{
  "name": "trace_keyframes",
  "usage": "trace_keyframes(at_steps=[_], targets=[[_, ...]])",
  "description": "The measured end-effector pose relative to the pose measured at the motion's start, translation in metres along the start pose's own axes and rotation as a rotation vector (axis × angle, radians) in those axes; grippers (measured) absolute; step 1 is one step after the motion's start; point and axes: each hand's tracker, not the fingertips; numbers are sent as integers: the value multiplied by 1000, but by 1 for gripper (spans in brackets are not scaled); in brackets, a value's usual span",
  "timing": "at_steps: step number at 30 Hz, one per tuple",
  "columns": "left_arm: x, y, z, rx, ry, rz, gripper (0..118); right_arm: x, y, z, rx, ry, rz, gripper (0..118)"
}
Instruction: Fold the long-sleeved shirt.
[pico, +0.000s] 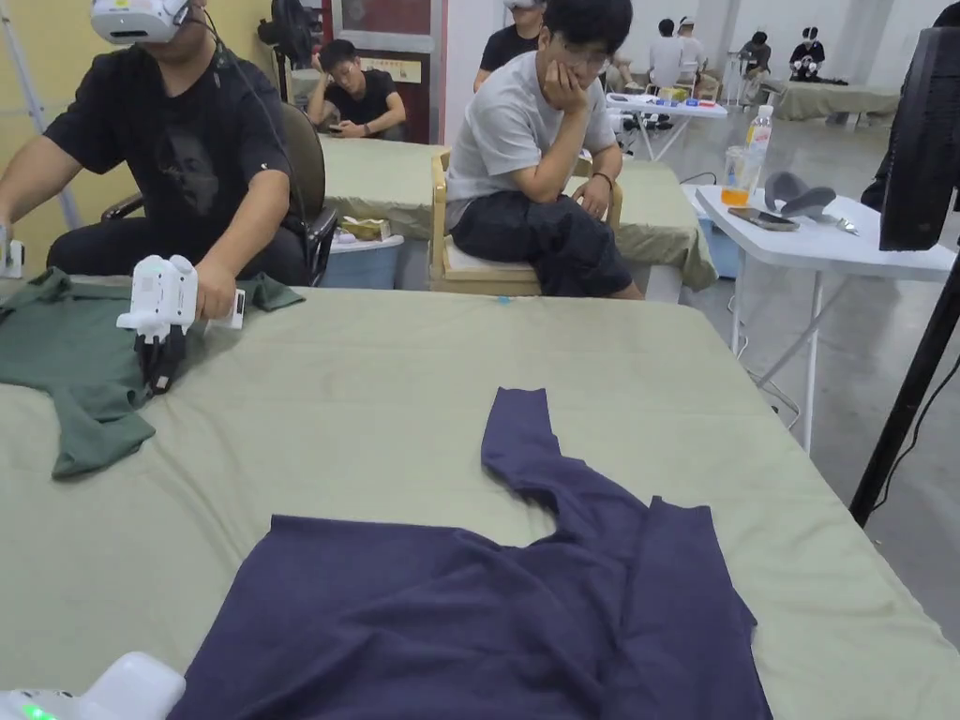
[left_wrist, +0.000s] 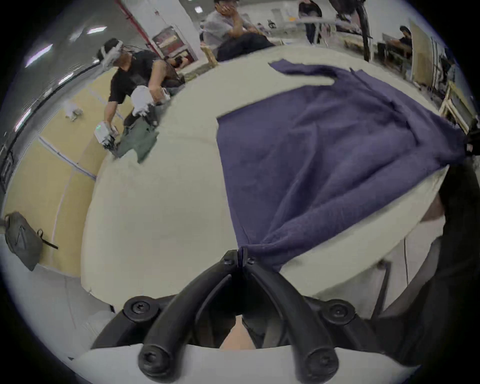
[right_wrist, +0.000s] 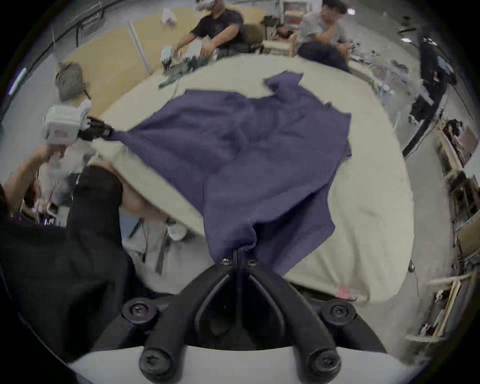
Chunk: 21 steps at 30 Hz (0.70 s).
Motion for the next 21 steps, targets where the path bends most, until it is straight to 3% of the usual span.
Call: trace_keyframes(at_steps=[3, 6, 10, 11, 12, 13, 14, 15, 17, 19, 21], targets=[[4, -1, -1, -60, -10, -12, 4, -1, -3, -1, -31, 56, -41, 13], [1, 0, -2, -119, -31, -25, 4, -3, -1, 2, -64, 94, -16, 13], [-11, 6, -4, -105, -84, 41, 6, 9, 5, 1, -67, 55, -44, 13], [-17, 9, -2, -86, -92, 93, 14, 14, 7, 3, -35, 50, -85, 16], [-23, 13, 3, -70, -123, 162, 40, 19, 11, 8, -14, 41, -97, 33], [-29, 17, 7, -70, -144, 207, 94, 23, 15, 14, -10, 53, -84, 74], [-39, 23, 12, -73, -170, 246, 118, 26, 21, 22, 5, 44, -74, 106], [-45, 30, 18, -62, -212, 266, 118, 31, 32, 30, 38, 2, -48, 118], [-59, 49, 34, 4, -229, 302, 118, 40, 56, 49, 126, -57, -19, 118], [-71, 76, 41, 45, -224, 324, 118, 53, 88, 59, 196, -109, -58, 118], [-76, 110, 39, 139, -168, 342, 118, 66, 128, 53, 286, -234, -96, 118]])
